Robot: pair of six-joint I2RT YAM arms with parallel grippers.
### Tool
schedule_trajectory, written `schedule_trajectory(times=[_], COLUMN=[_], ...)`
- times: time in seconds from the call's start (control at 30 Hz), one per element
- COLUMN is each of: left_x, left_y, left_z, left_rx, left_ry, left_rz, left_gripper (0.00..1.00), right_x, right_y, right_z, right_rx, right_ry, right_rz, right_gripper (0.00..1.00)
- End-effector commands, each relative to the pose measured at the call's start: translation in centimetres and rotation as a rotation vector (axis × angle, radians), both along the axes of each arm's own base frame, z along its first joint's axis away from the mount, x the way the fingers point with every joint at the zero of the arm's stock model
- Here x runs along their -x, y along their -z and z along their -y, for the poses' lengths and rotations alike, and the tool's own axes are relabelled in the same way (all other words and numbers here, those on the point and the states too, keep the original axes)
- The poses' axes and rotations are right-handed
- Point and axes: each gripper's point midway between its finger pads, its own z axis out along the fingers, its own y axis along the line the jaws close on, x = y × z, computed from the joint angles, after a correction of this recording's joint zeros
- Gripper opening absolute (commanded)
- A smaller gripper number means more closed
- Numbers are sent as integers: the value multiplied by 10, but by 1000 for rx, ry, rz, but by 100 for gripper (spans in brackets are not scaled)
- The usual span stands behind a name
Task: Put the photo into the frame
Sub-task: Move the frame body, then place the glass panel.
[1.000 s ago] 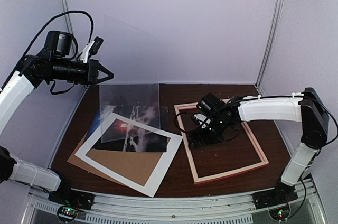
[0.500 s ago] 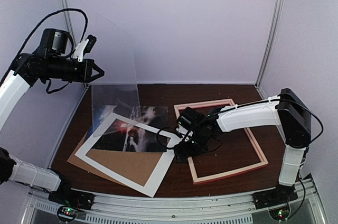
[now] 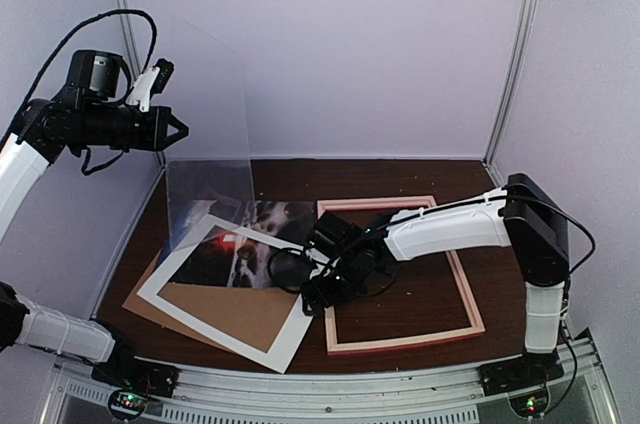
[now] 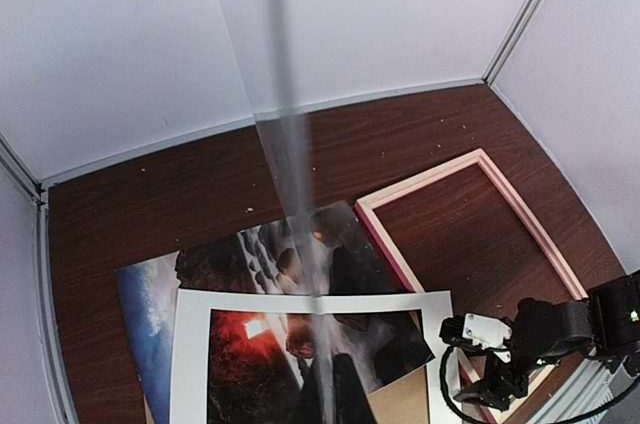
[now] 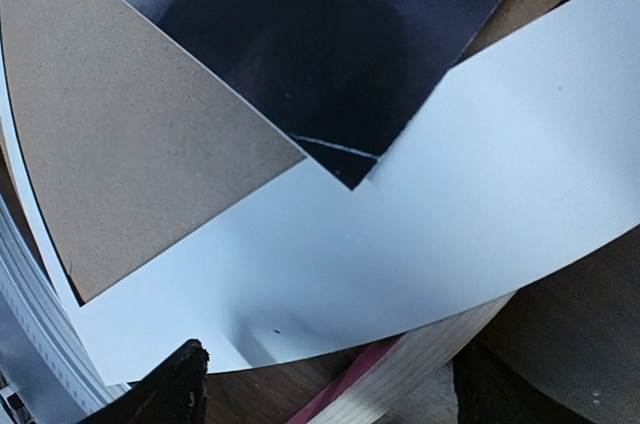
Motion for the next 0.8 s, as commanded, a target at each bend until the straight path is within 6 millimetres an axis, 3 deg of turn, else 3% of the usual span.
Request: schedule_trajectory(times=[0.0, 0.17, 0.37, 0.53, 0.77], left_x=[-5, -7, -8, -9, -7], left_y=[-21, -21, -21, -16, -11], left_z=[2, 9, 25, 44, 82], left_rx=[32, 52, 122, 232, 374], left_ry=[6, 34, 92, 138, 233], left_rz=[73, 69, 42, -28, -86], left_gripper=[0, 0, 0, 0, 0], right_x=[11, -4, -36, -63, -108], right_y=[-8, -26, -58, -77, -79], right_z=[-35, -22, 26, 89, 200], right_rx=[-80, -61, -59, -34, 27], right_ry=[-20, 13, 99, 205, 474], right_rz=[-13, 52, 102, 142, 174], right_gripper=[85, 91, 95, 95, 94])
